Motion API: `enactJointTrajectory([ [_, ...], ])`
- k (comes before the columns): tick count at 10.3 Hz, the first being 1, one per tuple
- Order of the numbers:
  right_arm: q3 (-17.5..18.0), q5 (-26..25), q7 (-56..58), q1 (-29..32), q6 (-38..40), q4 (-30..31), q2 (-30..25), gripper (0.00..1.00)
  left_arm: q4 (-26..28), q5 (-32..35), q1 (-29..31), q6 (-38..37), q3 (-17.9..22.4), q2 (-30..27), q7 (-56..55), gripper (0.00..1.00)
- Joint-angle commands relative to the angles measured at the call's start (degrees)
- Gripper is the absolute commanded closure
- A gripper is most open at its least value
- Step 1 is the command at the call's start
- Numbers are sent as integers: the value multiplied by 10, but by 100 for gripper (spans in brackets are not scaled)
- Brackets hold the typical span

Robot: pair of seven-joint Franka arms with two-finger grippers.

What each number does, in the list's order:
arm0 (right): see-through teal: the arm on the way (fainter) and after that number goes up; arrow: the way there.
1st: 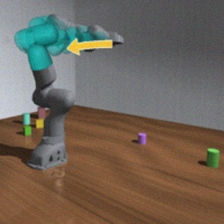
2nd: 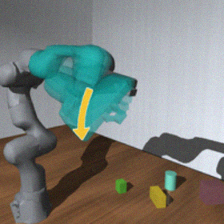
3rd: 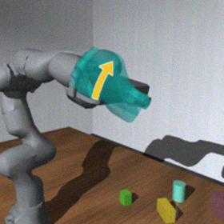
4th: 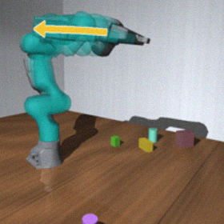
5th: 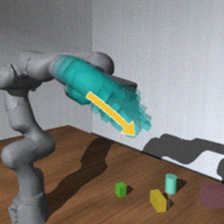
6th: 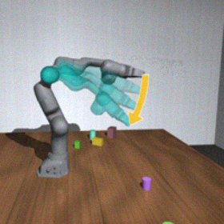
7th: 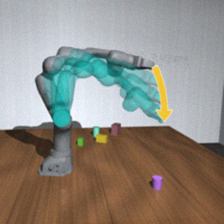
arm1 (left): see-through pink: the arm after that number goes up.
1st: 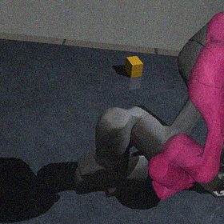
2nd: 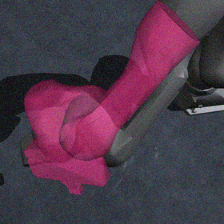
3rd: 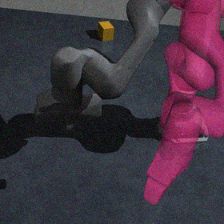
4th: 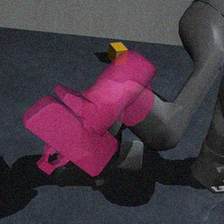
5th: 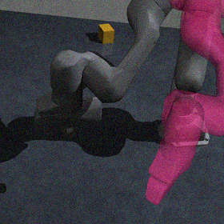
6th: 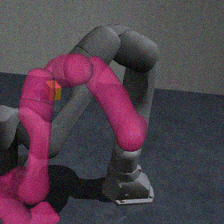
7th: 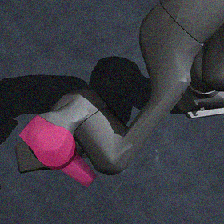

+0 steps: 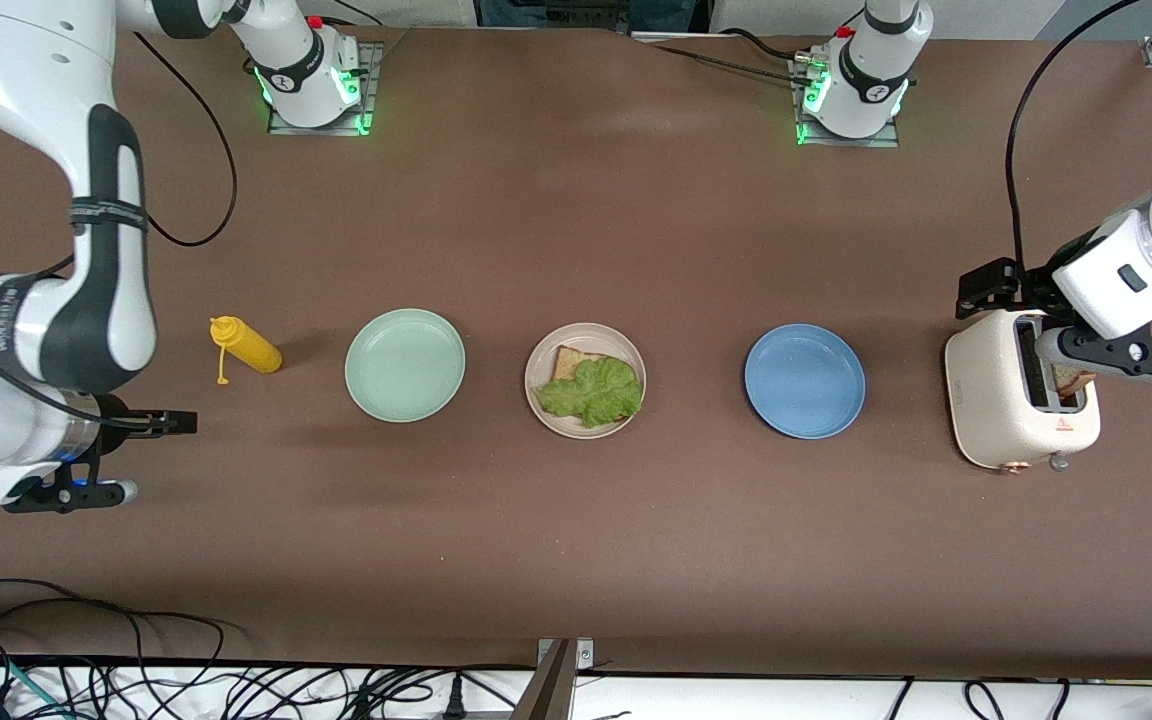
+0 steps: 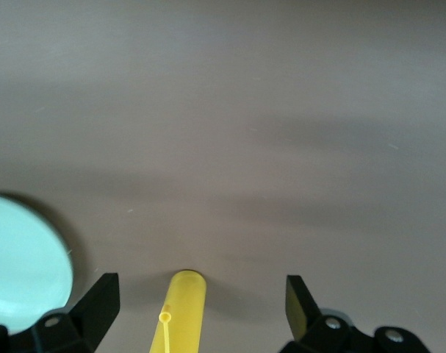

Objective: Make sandwich on beige plate with both arms

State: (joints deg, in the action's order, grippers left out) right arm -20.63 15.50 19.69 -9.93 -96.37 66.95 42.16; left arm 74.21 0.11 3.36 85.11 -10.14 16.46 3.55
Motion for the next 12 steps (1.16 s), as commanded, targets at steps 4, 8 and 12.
enactJointTrajectory([
  [4,-13,72,414,50,4,104,-48,0,4,12,-1,-6,-1,-8,-4,0],
  [8,-16,116,668,68,-14,208,-94,0,4,12,-1,-6,-1,-8,-4,0],
  [12,-22,249,859,86,-40,314,-99,0,4,12,-1,-6,-1,-8,-4,0],
])
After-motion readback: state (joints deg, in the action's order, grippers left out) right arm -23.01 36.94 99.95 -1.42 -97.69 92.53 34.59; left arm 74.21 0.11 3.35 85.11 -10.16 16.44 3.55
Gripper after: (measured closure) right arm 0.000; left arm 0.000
